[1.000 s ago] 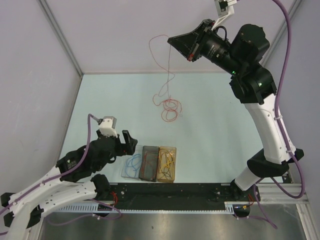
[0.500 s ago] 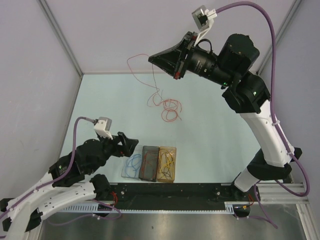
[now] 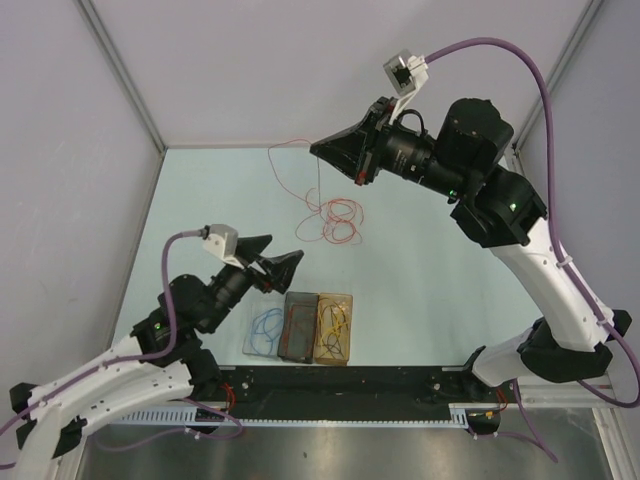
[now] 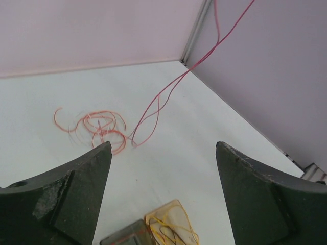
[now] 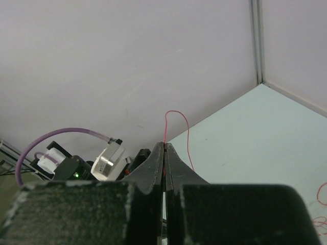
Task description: Untangle the cables
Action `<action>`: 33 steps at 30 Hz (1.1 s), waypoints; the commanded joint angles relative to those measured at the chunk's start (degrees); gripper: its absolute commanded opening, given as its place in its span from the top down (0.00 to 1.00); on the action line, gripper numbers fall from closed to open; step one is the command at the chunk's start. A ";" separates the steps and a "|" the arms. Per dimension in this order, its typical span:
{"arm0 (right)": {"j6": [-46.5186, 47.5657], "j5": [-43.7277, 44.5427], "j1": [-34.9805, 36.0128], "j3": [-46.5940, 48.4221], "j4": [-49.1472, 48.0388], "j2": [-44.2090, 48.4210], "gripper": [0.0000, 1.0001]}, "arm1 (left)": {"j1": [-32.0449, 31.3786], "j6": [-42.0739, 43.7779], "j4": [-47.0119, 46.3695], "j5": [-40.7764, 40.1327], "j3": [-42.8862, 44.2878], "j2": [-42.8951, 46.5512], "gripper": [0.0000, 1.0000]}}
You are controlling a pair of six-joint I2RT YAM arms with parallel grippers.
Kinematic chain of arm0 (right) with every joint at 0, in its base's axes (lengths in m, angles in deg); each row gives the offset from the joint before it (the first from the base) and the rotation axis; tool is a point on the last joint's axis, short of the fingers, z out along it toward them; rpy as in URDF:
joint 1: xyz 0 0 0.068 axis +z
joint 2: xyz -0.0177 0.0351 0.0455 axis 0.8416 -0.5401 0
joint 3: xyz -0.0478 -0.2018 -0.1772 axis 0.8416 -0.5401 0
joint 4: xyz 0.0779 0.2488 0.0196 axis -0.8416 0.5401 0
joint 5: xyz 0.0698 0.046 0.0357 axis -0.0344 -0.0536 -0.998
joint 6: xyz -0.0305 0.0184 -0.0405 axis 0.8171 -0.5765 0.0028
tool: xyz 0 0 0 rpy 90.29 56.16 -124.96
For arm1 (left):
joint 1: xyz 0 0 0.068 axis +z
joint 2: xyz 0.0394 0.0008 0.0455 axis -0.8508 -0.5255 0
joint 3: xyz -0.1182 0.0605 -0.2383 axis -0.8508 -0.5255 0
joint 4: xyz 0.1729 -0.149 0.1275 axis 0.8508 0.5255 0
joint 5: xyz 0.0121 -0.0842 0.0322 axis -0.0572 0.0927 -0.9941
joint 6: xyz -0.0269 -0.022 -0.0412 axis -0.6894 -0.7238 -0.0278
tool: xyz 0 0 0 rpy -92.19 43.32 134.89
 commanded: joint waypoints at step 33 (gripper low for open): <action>-1.50 -7.28 -9.00 -6.37 -3.86 6.89 1.00 | -5.53 19.59 -31.06 -11.05 16.99 -34.14 1.00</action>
